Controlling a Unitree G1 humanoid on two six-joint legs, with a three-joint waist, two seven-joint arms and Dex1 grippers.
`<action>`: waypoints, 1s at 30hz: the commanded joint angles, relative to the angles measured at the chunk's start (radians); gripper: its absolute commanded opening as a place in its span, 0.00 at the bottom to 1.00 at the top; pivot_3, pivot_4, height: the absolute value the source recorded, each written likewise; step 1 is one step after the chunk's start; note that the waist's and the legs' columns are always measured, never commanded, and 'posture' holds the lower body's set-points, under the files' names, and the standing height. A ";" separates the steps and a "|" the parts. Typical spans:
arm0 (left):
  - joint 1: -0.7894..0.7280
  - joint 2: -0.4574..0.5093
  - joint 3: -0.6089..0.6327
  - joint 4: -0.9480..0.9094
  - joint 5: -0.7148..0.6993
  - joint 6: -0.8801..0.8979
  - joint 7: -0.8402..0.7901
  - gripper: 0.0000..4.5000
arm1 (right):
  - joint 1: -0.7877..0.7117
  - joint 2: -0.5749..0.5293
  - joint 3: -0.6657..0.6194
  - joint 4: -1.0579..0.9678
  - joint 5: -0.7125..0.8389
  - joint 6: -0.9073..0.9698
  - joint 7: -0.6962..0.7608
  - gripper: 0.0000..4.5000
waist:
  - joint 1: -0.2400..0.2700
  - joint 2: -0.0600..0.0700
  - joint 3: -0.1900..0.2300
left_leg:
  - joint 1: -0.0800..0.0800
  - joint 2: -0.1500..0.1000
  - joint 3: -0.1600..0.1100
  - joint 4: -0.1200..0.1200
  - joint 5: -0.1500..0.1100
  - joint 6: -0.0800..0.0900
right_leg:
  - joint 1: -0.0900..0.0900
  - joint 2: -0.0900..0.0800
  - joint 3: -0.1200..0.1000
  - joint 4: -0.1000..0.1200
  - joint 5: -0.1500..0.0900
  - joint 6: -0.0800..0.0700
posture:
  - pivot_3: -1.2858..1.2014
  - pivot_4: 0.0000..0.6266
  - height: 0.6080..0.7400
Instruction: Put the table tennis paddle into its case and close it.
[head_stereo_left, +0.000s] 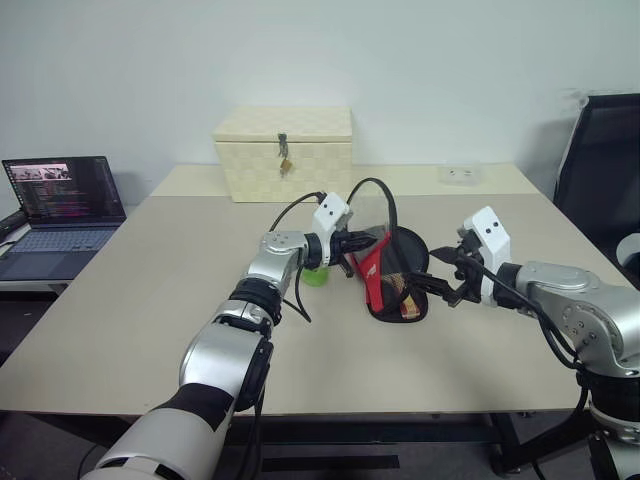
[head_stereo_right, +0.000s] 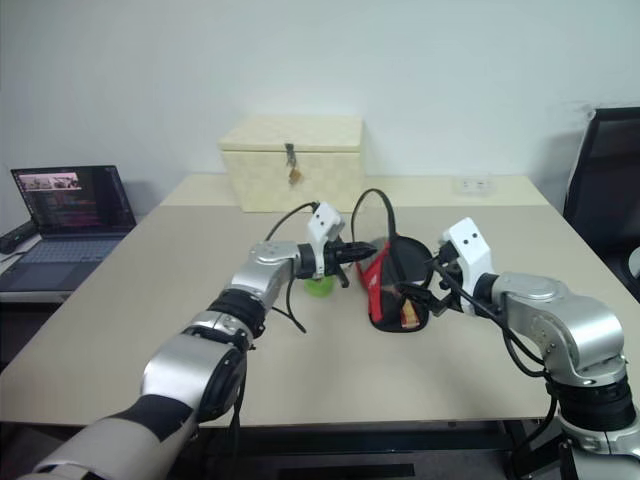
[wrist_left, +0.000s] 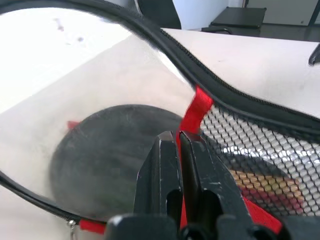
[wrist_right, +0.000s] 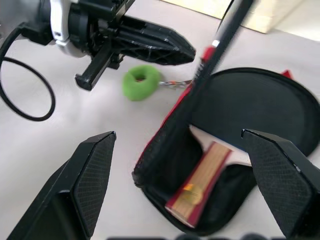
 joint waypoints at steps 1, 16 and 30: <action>0.000 0.022 0.029 -0.008 0.001 -0.037 0.010 0.05 | -0.010 -0.001 -0.024 0.017 -0.012 -0.032 -0.015 0.99 | 0.000 0.000 0.000 | 0.000 0.000 0.000 0.000 0.000 0.000 | 0.000 0.000 0.000 0.000 0.000 0.000 | 0.52 0.24 1.00; 0.168 0.127 0.090 -0.234 -0.059 0.010 -0.090 0.05 | -0.098 0.104 0.019 0.381 -0.130 -0.161 -0.077 0.99 | -0.008 0.000 0.000 | 0.001 0.003 0.000 0.000 0.000 0.000 | 0.000 -0.001 0.001 0.001 0.000 0.000 | 0.52 0.24 1.00; 0.487 0.259 0.119 -0.847 -0.180 0.317 -0.057 0.05 | -0.265 0.224 0.072 1.013 -0.343 -0.450 -0.098 0.99 | -0.002 0.000 0.000 | 0.001 0.003 0.001 0.001 0.000 0.000 | 0.000 -0.003 0.001 0.002 0.000 0.000 | 0.52 0.24 1.00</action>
